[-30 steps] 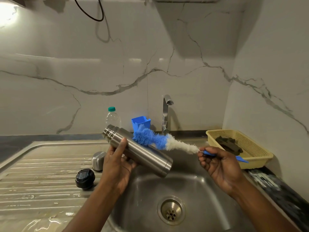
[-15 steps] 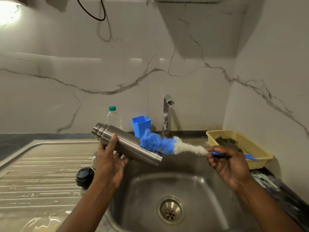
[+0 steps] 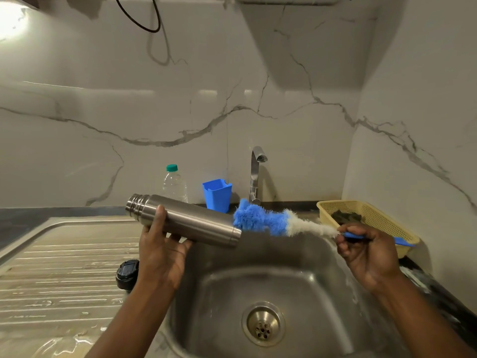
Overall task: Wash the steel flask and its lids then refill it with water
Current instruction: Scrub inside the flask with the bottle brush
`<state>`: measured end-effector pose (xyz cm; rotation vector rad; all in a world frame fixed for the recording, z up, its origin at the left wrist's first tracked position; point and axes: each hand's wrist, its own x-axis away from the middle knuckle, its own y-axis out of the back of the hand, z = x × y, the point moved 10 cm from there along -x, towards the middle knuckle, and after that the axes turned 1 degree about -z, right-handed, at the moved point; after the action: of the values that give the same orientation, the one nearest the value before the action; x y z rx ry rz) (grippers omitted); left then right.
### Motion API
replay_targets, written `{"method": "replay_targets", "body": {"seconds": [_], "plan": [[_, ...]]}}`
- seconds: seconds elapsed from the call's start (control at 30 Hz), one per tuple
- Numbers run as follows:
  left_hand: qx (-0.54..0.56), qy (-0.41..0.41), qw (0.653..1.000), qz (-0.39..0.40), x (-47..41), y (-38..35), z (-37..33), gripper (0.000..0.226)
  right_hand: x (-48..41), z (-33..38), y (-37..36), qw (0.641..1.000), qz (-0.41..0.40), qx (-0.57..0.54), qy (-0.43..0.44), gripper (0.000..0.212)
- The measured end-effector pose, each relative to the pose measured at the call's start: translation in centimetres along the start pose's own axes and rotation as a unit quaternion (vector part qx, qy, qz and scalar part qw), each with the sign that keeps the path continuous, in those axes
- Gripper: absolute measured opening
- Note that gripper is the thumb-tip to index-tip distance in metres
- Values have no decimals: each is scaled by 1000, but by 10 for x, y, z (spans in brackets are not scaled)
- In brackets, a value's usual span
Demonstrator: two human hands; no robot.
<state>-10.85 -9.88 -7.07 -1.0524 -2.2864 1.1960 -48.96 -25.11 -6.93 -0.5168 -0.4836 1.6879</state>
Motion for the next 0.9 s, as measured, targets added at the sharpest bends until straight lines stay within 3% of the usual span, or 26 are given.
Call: {"method": "replay_targets", "body": {"seconds": [0.2, 0.33, 0.43, 0.6, 0.77, 0.9], "plan": [[7, 19, 1000, -2, 2, 0, 11, 54, 4, -16, -13, 999, 24, 28, -30, 37], [19, 24, 999, 18, -2, -2, 8, 47, 2, -9, 1, 999, -17, -4, -34, 25], [18, 37, 999, 19, -1, -1, 14, 35, 5, -29, -8, 997, 2, -1, -78, 19], [8, 26, 1000, 13, -2, 0, 13, 39, 11, -27, -31, 997, 41, 28, -51, 25], [24, 27, 999, 13, -3, 0, 9, 52, 7, -3, -13, 1000, 10, -12, -16, 50], [18, 39, 999, 7, 3, -4, 14, 46, 8, -16, -18, 999, 22, -1, -34, 32]]}}
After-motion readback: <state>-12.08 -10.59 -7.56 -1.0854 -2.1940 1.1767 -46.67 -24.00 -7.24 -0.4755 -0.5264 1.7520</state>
